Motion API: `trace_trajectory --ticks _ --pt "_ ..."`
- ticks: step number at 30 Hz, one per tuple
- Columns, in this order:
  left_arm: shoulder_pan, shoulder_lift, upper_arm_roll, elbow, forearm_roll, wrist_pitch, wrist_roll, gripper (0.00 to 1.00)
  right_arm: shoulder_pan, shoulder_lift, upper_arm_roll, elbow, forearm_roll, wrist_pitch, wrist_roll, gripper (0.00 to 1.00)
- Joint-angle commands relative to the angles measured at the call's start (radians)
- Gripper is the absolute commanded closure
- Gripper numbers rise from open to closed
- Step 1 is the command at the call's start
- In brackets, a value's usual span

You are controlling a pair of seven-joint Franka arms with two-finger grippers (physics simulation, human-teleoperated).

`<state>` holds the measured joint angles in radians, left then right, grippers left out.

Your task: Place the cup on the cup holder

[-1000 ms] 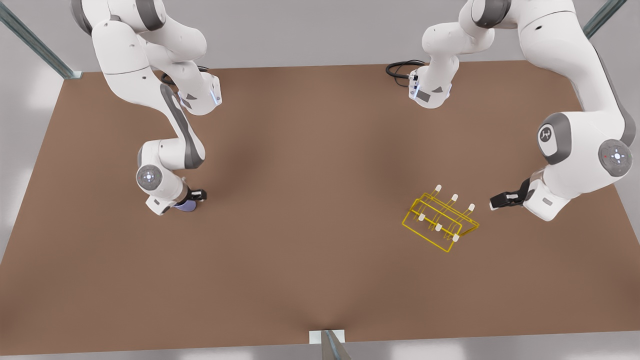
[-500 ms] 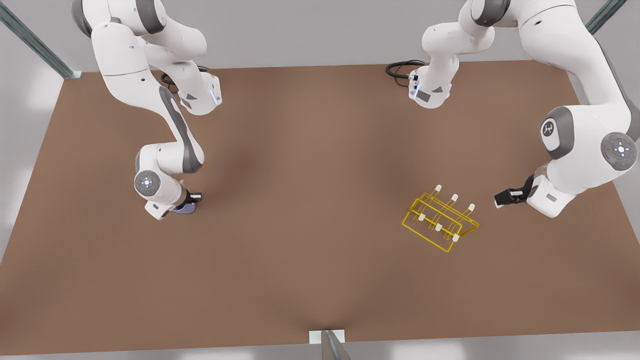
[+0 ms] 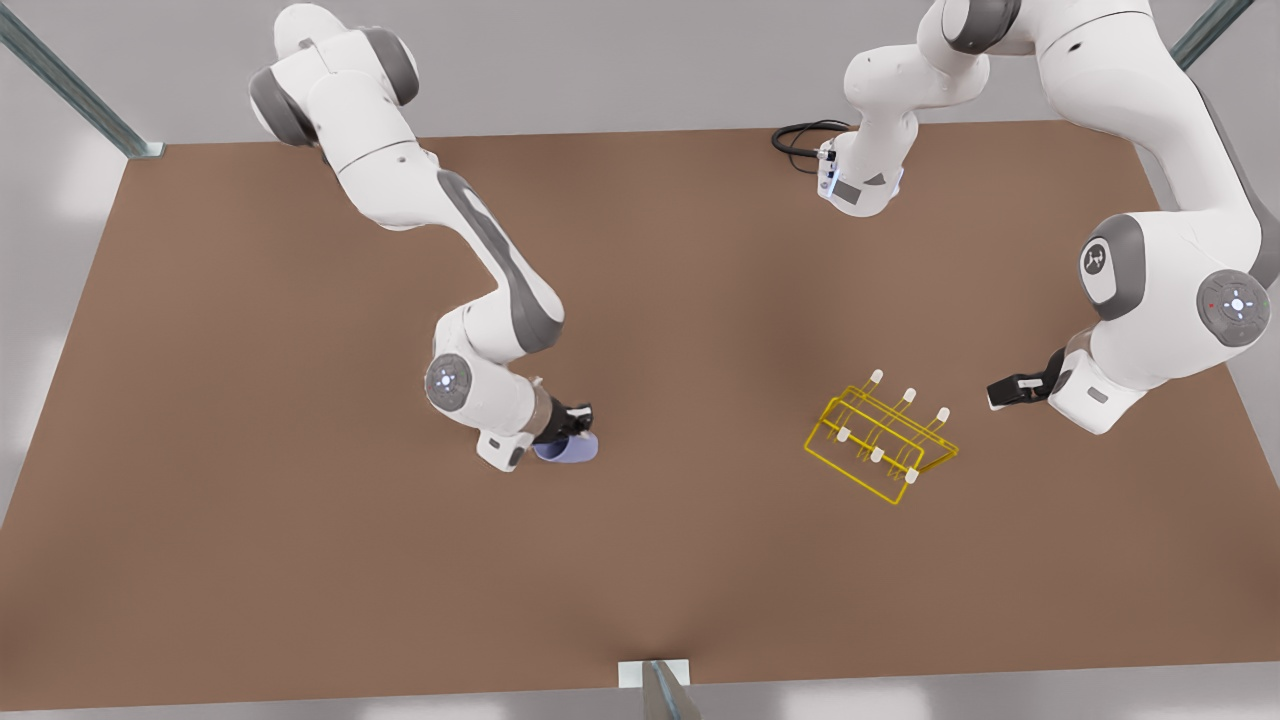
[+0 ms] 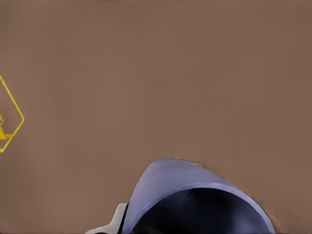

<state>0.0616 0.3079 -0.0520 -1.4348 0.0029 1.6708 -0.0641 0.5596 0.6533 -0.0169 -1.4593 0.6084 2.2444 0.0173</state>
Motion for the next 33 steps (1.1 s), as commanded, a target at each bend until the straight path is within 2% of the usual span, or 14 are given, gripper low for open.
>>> trace_trajectory --ticks 1,3,6,7,11,16,17,18,19,28,33 --pt "0.0 -0.001 0.0 0.0 0.0 -0.003 0.007 0.0 0.054 0.084 0.0 0.111 0.329 0.083 0.009 0.79" --pt "0.0 0.0 0.0 0.0 -0.001 -0.003 0.004 0.0 0.083 0.178 0.002 0.232 0.497 0.122 -0.016 0.79" --pt "0.001 0.002 0.0 0.0 0.0 0.0 0.007 0.0 0.132 0.312 0.002 0.309 0.867 0.129 -0.381 0.79" --pt "0.0 0.002 0.0 0.0 0.002 0.0 0.007 0.0 0.143 0.35 0.002 0.336 0.919 0.129 -0.444 0.79" --pt "0.0 0.002 0.0 0.0 0.002 -0.003 0.007 0.0 0.157 0.416 0.002 0.327 0.972 0.121 -0.665 0.79" --pt "0.0 0.002 0.0 0.0 0.002 -0.003 0.007 0.0 0.161 0.442 0.002 0.336 0.972 0.119 -0.685 0.79" --pt "0.0 0.002 0.0 0.0 0.002 -0.003 0.007 0.0 0.161 0.44 0.002 0.339 0.972 0.119 -0.68 0.75" --pt "0.0 0.002 0.0 0.0 0.002 -0.003 0.007 0.0 0.161 0.442 0.002 0.339 0.973 0.121 -0.678 0.03" --pt "0.0 0.002 0.0 0.0 0.002 0.0 0.007 0.0 0.161 0.442 0.002 0.336 0.973 0.121 -0.683 0.0" --pt "-0.002 0.002 0.0 0.0 0.002 -0.003 0.009 0.0 0.152 0.428 0.0 0.309 0.955 0.109 -0.675 0.0" --pt "0.001 -0.001 0.004 -0.001 0.0 -0.063 0.007 0.0 0.108 0.405 -0.006 0.251 0.89 0.035 -0.675 0.0"
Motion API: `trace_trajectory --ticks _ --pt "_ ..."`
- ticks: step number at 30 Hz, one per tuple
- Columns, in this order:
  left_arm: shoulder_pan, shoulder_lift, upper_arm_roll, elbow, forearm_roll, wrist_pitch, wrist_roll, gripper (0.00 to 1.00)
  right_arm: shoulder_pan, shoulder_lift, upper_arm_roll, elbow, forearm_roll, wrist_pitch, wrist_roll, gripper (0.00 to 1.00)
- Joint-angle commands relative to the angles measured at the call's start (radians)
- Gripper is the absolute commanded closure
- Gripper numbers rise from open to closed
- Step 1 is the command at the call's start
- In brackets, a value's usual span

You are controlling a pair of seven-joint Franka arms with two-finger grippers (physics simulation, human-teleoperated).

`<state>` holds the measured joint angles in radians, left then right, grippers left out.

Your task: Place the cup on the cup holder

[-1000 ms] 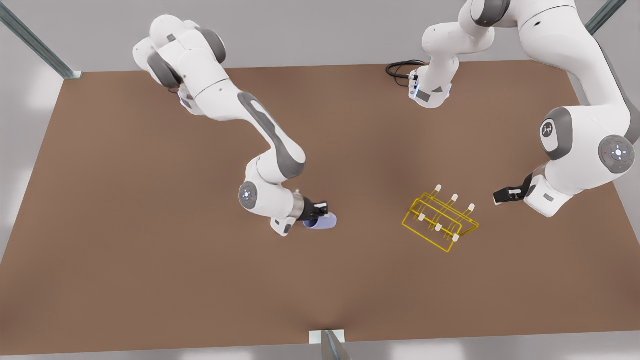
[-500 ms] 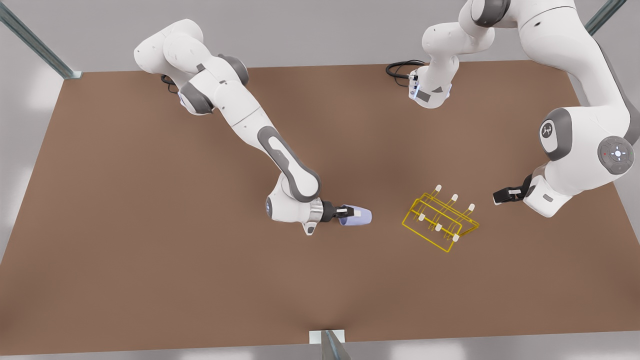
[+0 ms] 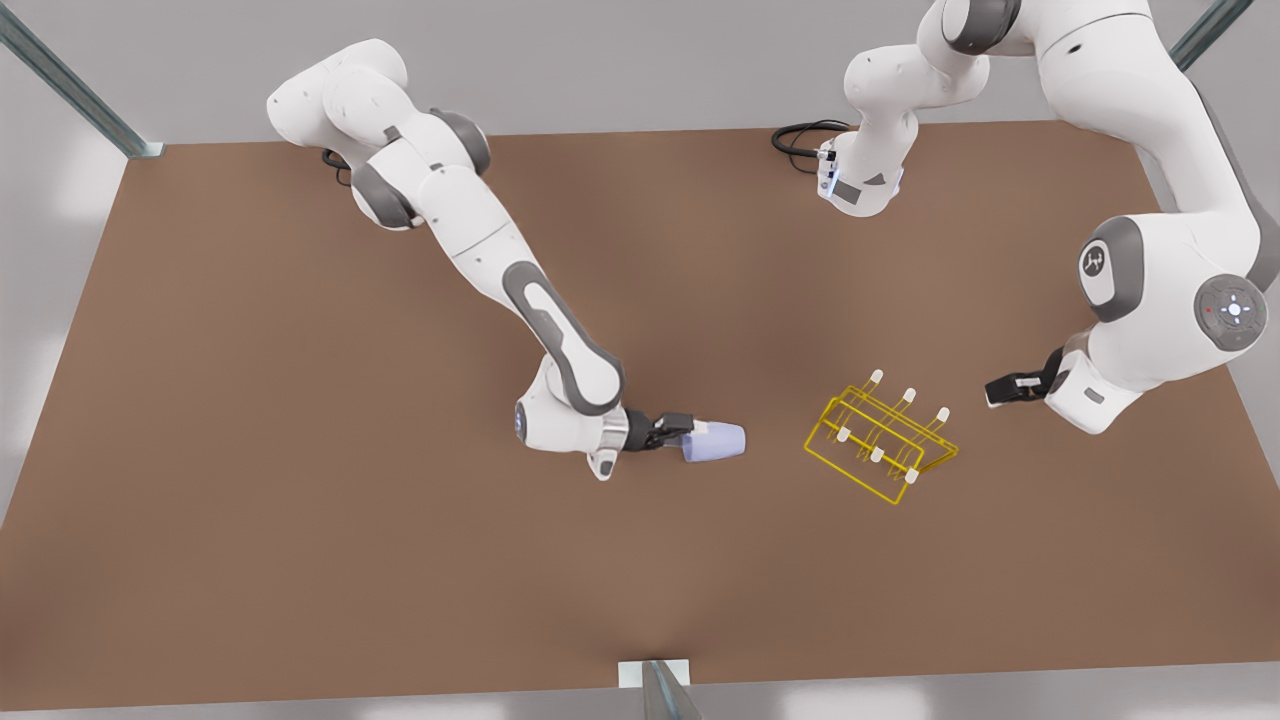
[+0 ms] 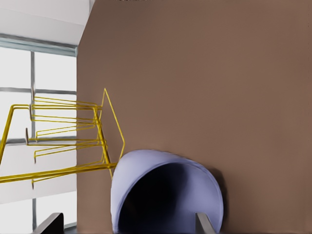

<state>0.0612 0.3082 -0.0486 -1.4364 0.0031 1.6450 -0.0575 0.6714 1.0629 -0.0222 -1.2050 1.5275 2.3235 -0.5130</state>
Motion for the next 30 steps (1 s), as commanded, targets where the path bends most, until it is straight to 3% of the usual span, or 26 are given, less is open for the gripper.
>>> trace_trajectory --ticks 1,5,8,10,12,14,15,18,20,21,23,25,28,30 --pt "-0.001 -0.004 0.004 0.001 -0.002 -0.044 -0.002 0.0 -0.022 -0.009 -0.001 -0.016 -0.05 -0.078 -0.144 0.0" --pt "-0.07 -0.024 -0.002 -0.024 -0.002 -0.044 -0.292 0.0 -0.153 -0.058 -0.007 -0.054 -0.242 -0.285 -0.139 0.0" --pt "-0.178 -0.024 -0.004 -0.074 0.001 -0.018 -0.686 0.0 -0.202 -0.093 -0.231 -0.036 -0.45 -0.68 -0.14 0.0" --pt "-0.251 -0.024 -0.004 -0.148 0.001 0.07 -0.928 0.0 -0.242 -0.153 -0.291 -0.036 -0.686 -0.838 -0.087 0.0" --pt "-0.34 -0.023 -0.003 -0.28 -0.002 0.306 -1.273 0.0 -0.263 -0.326 -0.28 -0.028 -1.087 -0.967 0.197 0.0" --pt "-0.382 -0.009 -0.004 -0.332 -0.002 0.421 -1.528 0.0 -0.282 -0.584 -0.122 -0.042 -1.547 -1.041 0.468 0.0" --pt "-0.409 -0.009 -0.004 -0.374 -0.002 0.505 -1.643 0.0 -0.279 -0.673 -0.081 -0.057 -1.653 -1.07 0.559 0.0" --pt "-0.471 -0.009 -0.004 -0.401 -0.006 0.567 -1.852 0.0 -0.346 -0.877 0.021 -0.14 -1.67 -1.124 0.686 0.0" --pt "-0.52 0.019 -0.002 -0.41 -0.009 0.641 -2.062 0.0 -0.368 -0.939 0.024 -0.185 -1.662 -1.124 0.693 0.0" --pt "-0.521 0.069 -0.003 -0.4 -0.008 0.642 -2.136 0.0 -0.369 -0.954 0.024 -0.203 -1.662 -1.124 0.697 0.0" --pt "-0.541 0.224 -0.002 -0.184 -0.008 0.622 -2.24 0.0 -0.38 -0.957 0.021 -0.22 -1.661 -1.124 0.7 0.0" --pt "-0.535 0.268 -0.002 -0.118 -0.009 0.596 -2.37 0.0 -0.383 -0.952 0.013 -0.22 -1.661 -1.124 0.709 0.0" --pt "-0.535 0.295 -0.004 -0.091 -0.005 0.564 -2.759 0.0 -0.38 -0.923 -0.01 -0.217 -1.658 -1.119 0.742 0.0" --pt "-0.54 0.321 -0.019 -0.093 -0.006 0.575 -2.773 0.0 -0.377 -0.916 -0.01 -0.217 -1.658 -1.119 0.742 0.0"
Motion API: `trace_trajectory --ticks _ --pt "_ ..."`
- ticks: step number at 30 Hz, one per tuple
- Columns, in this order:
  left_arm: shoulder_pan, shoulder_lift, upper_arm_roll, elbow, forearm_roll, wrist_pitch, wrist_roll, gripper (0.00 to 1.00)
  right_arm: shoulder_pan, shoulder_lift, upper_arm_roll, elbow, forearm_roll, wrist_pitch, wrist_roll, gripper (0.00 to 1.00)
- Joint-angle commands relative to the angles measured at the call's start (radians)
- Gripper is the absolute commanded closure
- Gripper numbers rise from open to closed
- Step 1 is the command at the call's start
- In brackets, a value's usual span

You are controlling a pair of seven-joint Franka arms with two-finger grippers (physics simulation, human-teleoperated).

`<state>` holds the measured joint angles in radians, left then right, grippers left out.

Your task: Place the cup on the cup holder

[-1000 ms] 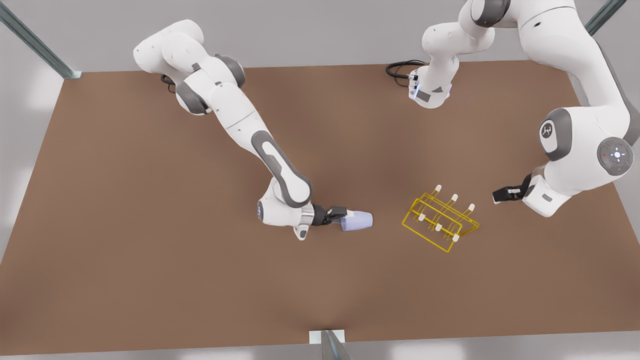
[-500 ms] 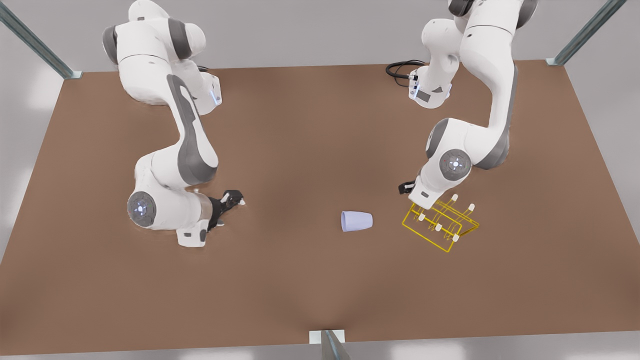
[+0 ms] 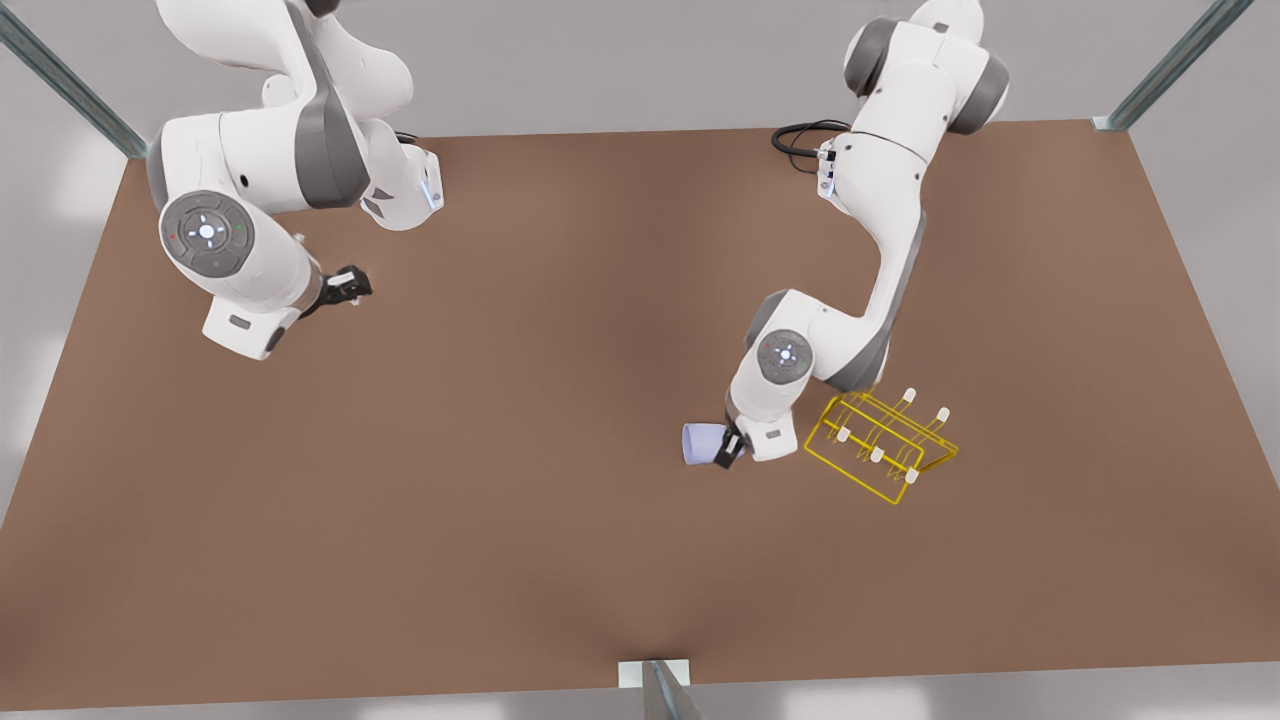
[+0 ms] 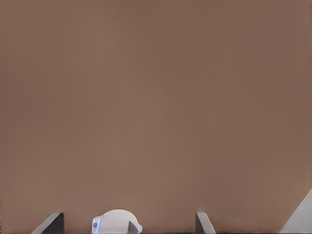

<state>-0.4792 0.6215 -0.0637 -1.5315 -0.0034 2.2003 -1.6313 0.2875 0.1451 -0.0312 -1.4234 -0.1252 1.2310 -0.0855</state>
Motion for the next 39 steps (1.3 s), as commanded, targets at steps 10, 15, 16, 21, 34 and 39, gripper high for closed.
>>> trace_trajectory --ticks 10,15,16,21,34,39 --pt "-0.012 0.079 -0.005 -0.041 -0.05 0.203 -1.219 0.0 0.012 0.014 -0.001 0.001 -0.004 -0.027 0.308 0.0" --pt "-0.024 0.081 -0.005 -0.058 -0.047 0.203 -1.084 0.0 0.019 0.021 -0.001 0.003 -0.004 -0.027 0.308 0.0" --pt "-0.022 0.084 -0.005 -0.058 -0.047 0.203 -1.053 0.0 0.021 0.021 -0.001 0.001 -0.004 -0.027 0.309 0.0" --pt "-0.016 0.098 -0.005 -0.058 -0.047 0.211 -0.922 0.0 0.027 0.024 -0.001 0.003 -0.004 -0.027 0.311 0.0" --pt "-0.007 0.161 -0.005 -0.058 -0.049 0.291 -0.654 0.0 0.027 0.03 -0.001 0.008 -0.002 -0.025 0.3 0.0" --pt "-0.012 0.178 -0.005 -0.058 -0.05 0.309 -0.654 0.0 0.028 0.036 -0.001 0.008 -0.002 -0.024 0.3 0.0"
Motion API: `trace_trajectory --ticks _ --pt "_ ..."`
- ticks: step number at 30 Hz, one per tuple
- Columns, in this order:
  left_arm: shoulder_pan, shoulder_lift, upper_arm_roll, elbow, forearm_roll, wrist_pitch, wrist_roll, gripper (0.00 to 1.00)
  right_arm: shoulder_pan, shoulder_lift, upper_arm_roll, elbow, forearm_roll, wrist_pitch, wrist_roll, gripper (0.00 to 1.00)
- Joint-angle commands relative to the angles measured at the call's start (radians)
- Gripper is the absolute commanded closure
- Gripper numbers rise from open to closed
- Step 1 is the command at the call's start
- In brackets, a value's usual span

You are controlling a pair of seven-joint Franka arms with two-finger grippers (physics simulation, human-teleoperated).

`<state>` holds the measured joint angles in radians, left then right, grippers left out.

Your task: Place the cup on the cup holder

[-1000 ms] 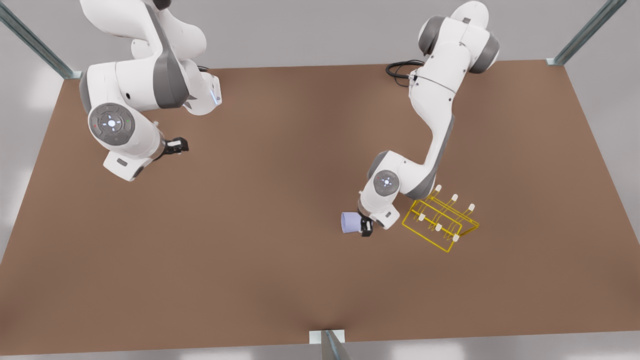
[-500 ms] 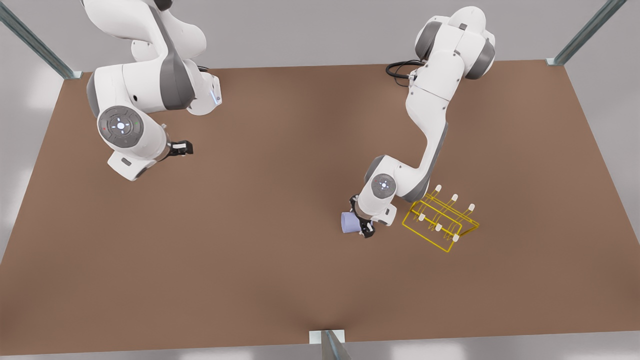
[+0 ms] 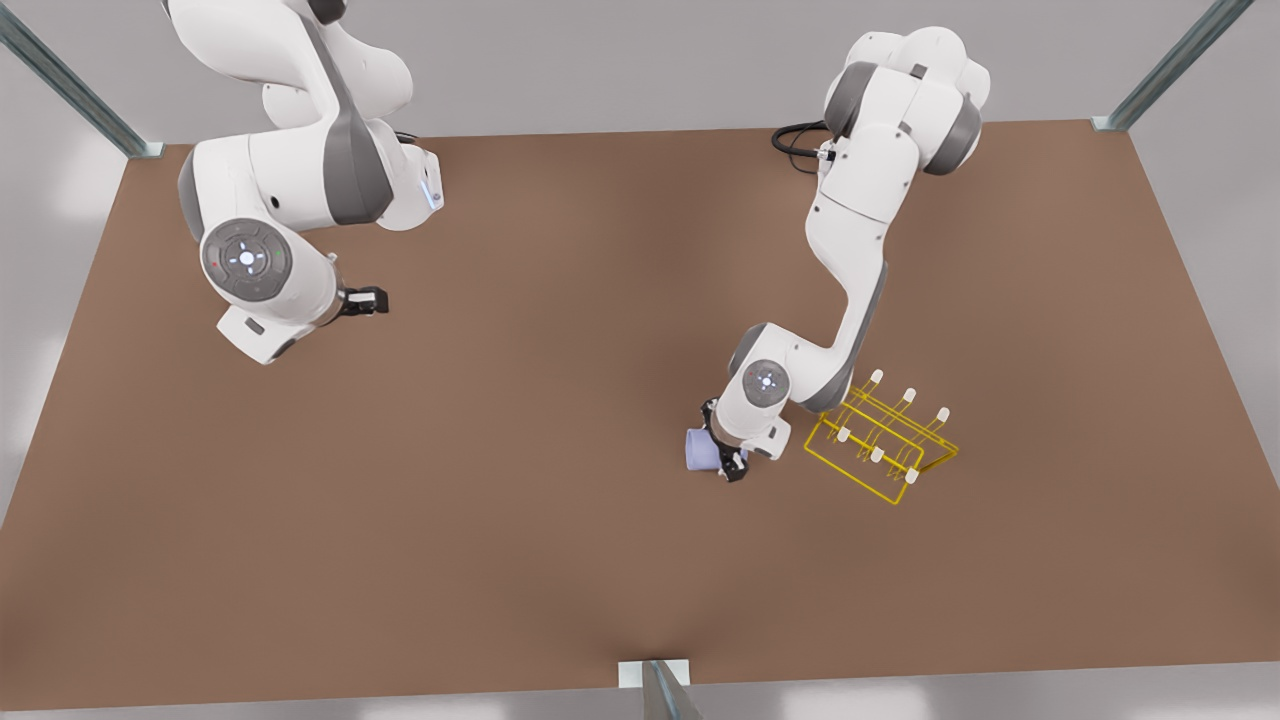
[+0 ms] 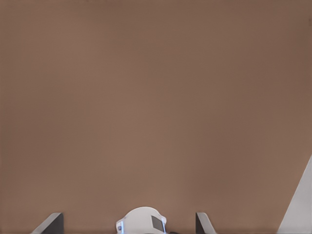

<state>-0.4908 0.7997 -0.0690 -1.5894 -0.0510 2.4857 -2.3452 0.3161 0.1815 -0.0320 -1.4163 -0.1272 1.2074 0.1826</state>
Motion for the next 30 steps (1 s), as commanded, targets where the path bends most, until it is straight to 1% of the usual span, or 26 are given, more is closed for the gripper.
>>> trace_trajectory --ticks 1,6,7,8,9,12,16,18,19,20,22,23,24,25,26,27,28,30 --pt "-0.003 0.007 0.0 0.002 -0.003 0.024 0.06 0.0 0.0 0.0 0.0 0.0 0.007 0.0 0.032 0.0" --pt "-0.006 0.033 0.0 0.002 -0.001 0.045 0.058 0.0 0.0 0.003 0.0 0.002 0.014 0.0 0.032 0.0" --pt "-0.005 0.033 0.0 0.002 -0.003 0.045 0.058 0.18 0.0 0.003 0.0 0.002 0.014 0.0 0.032 0.0" --pt "-0.005 0.033 0.0 0.002 -0.004 0.045 0.057 0.32 0.0 0.006 0.0 0.002 0.014 0.001 0.032 0.0" --pt "-0.005 0.033 0.0 0.002 -0.006 0.045 0.05 0.39 0.0 0.006 0.0 0.002 0.015 0.001 0.032 0.0" --pt "0.001 0.03 0.001 0.031 -0.027 0.036 0.049 0.39 -0.002 0.007 0.0 0.002 0.018 0.001 0.032 0.0" --pt "0.0 -0.002 0.006 0.045 -0.038 -0.024 0.052 0.37 -0.002 0.007 0.0 0.002 0.018 0.012 0.035 0.0" --pt "-0.006 -0.03 0.015 0.045 -0.056 -0.064 0.053 0.35 -0.002 0.007 0.0 0.002 0.02 0.012 0.035 0.0" --pt "-0.031 -0.053 0.034 0.046 -0.058 -0.134 0.047 0.35 -0.002 0.007 0.0 0.002 0.02 0.014 0.035 0.0" --pt "-0.214 -0.085 0.237 0.043 -0.085 -0.217 0.05 0.35 -0.002 0.007 0.0 0.002 0.02 0.014 0.034 0.0" --pt "-0.619 -0.094 0.709 0.042 -0.104 -0.566 0.102 0.35 -0.002 0.007 0.0 0.003 0.02 0.014 0.034 0.0" --pt "-0.725 -0.09 0.828 0.025 -0.098 -0.66 0.148 0.35 -0.002 0.007 0.0 0.002 0.02 0.014 0.035 0.0" --pt "-0.793 -0.08 0.899 0.02 0.061 -0.797 0.158 0.35 -0.002 0.007 0.0 0.002 0.02 0.014 0.035 0.0" --pt "-0.808 -0.059 0.908 0.02 0.235 -0.887 0.164 0.35 -0.002 0.007 0.0 0.002 0.02 0.014 0.035 0.0" --pt "-0.848 -0.044 0.952 0.02 0.358 -0.975 0.211 0.35 -0.002 0.007 0.0 0.002 0.02 0.014 0.037 0.0" --pt "-0.923 -0.019 1.028 0.02 0.379 -1.03 0.262 0.35 -0.002 0.009 0.0 0.002 0.02 0.014 0.037 0.0" --pt "-0.983 0.013 1.071 0.02 0.414 -1.076 0.319 0.35 -0.002 0.01 0.0 0.002 0.021 0.014 0.04 0.0" --pt "-0.983 0.05 1.071 0.019 0.52 -1.11 0.345 0.35 0.0 0.015 0.0 0.002 0.035 0.014 0.047 0.0"
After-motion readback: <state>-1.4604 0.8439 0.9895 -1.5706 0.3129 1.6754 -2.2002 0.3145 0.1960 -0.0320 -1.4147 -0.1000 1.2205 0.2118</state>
